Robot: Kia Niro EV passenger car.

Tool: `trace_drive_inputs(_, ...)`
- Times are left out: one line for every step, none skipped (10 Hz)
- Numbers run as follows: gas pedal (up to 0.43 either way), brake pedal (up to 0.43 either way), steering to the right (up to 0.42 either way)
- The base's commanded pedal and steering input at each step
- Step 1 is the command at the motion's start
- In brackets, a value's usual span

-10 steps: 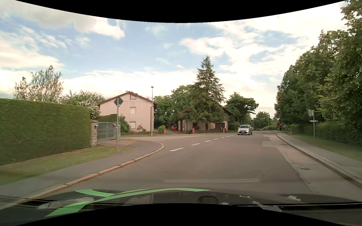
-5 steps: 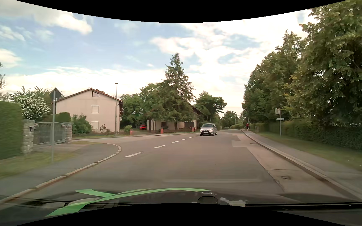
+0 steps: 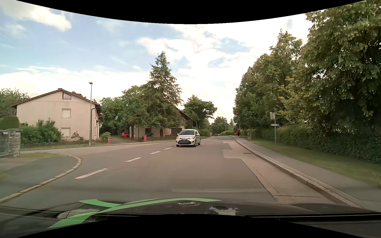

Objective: Follow the waypoints while adhering to traffic rules and regulations

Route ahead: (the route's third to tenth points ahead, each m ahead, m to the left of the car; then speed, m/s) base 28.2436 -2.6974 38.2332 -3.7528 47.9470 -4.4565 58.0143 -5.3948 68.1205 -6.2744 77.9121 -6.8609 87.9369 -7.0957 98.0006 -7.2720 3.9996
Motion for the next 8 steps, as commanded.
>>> trace_drive_inputs(0.157,0.0,0.131)
trace_drive_inputs(0.157,0.0,0.111)
trace_drive_inputs(0.157,0.0,0.089)
trace_drive_inputs(0.157,0.0,0.067)
trace_drive_inputs(0.157,0.0,0.05)
trace_drive_inputs(0.157,0.0,0.039)
trace_drive_inputs(0.157,0.0,0.031)
trace_drive_inputs(0.157,0.0,0.026)
